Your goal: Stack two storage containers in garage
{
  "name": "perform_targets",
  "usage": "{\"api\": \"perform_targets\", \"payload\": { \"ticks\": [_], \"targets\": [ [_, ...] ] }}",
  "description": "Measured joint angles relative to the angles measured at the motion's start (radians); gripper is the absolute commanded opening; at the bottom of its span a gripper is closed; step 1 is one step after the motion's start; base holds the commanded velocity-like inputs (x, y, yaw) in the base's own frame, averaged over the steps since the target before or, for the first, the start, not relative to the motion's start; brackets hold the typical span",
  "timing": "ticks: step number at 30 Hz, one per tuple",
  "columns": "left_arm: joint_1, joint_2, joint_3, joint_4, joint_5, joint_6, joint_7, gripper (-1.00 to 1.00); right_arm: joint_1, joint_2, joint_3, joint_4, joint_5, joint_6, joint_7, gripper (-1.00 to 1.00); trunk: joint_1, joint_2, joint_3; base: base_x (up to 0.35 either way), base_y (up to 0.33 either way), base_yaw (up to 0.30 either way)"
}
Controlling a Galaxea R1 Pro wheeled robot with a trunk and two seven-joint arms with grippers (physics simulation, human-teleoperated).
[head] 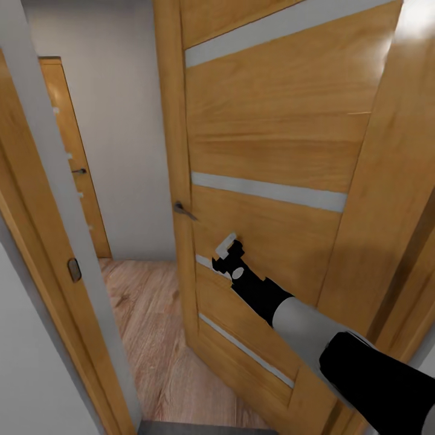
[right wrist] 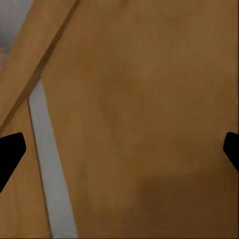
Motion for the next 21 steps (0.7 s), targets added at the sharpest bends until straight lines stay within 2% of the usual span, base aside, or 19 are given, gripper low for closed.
{"api": "perform_targets", "payload": {
  "ticks": [6, 21],
  "targets": [
    [0.0, 0.0, -0.001, 0.0, 0.0, 0.0, 0.0, 1.0, -0.028, 0.0, 0.003, 0.051, -0.006, -0.024, 0.004, 1.0, 0.0, 0.0, 0.0, 0.004, 0.0, 0.0],
    [0.0, 0.0, 0.001, 0.0, 0.0, 0.0, 0.0, 1.0, -0.032, 0.0, -0.001, 0.051, 0.004, -0.027, 0.007, 1.0, 0.0, 0.0, 0.0, 0.0, 0.0, 0.0]
  ]
}}
